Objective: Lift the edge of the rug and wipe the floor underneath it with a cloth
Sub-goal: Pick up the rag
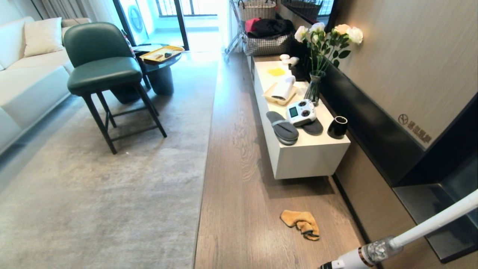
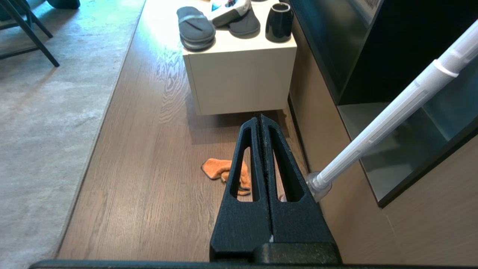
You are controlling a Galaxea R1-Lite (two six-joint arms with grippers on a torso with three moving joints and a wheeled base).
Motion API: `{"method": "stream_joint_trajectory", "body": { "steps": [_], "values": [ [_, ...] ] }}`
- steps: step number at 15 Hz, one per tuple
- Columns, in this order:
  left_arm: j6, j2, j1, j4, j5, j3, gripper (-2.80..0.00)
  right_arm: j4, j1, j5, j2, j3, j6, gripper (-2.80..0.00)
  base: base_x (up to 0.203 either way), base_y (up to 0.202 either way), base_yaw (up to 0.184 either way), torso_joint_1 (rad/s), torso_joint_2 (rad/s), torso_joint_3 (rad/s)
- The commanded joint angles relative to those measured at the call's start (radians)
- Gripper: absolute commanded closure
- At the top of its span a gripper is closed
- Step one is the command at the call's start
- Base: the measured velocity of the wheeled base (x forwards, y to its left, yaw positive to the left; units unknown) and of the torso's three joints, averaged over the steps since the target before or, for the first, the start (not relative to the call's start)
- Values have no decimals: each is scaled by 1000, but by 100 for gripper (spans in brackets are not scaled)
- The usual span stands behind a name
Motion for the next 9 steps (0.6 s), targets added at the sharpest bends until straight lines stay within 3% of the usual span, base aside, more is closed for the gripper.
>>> {"method": "stream_joint_trajectory", "body": {
  "steps": [1, 9],
  "values": [
    [-1, 0, 0, 0, 1, 0, 0, -1, 0, 0, 1, 0, 0, 0, 0, 0, 0, -97, 479, 368],
    [-1, 0, 0, 0, 1, 0, 0, -1, 0, 0, 1, 0, 0, 0, 0, 0, 0, -45, 452, 399]
  ]
}}
